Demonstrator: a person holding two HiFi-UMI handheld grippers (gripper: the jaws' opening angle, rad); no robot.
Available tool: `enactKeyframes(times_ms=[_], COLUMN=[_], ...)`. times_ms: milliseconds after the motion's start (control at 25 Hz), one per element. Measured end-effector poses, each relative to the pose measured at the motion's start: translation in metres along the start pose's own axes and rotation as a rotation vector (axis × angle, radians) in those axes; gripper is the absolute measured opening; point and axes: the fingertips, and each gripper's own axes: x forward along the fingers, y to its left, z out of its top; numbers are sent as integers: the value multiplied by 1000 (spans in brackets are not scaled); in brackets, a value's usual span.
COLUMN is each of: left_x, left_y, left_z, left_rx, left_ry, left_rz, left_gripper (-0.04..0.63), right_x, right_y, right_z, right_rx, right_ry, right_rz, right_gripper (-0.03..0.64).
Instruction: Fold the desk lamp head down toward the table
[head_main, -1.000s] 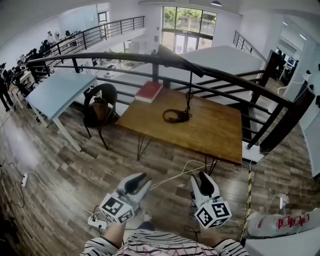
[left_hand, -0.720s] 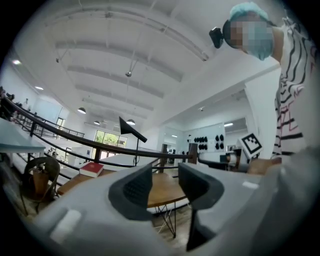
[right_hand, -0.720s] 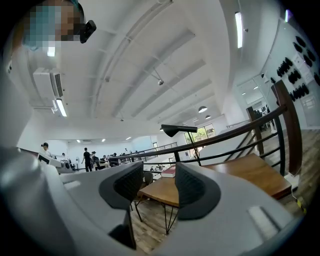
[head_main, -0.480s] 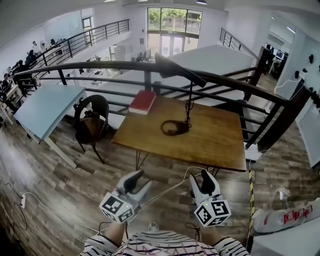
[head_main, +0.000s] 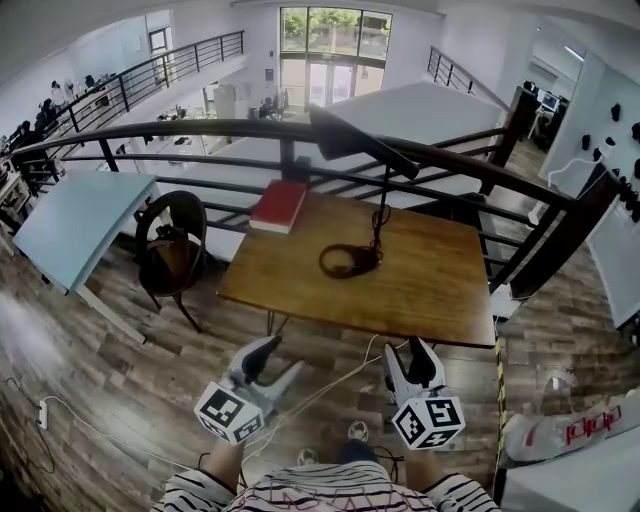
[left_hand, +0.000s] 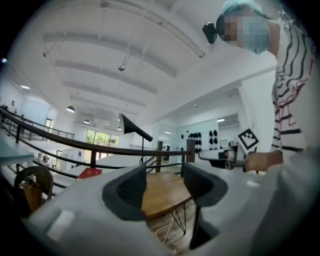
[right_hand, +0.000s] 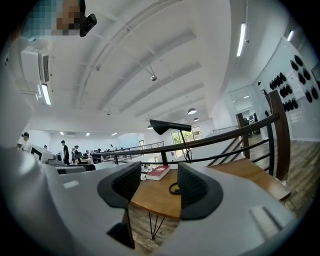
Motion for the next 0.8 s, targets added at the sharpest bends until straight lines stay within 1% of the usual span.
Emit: enactKeyframes(times_ms=[200, 320, 560, 800], left_x=[25, 49, 121, 192], left_y=[26, 39, 63, 85], left_z=[1, 3, 15, 31], left_rx=[1, 7, 44, 101], left_ry=[-1, -1, -8, -24], left_rz=[27, 48, 83, 125], left_gripper=[227, 229, 235, 239], right_x=[37, 60, 118, 170], right_y=[-24, -43, -95, -146], right_z=[8, 13, 31, 44], right_rx=[-12, -24, -35, -66], right_ry=[-3, 4, 0, 11], right_rz=[-3, 10, 58, 118], right_gripper=[216, 216, 216, 216])
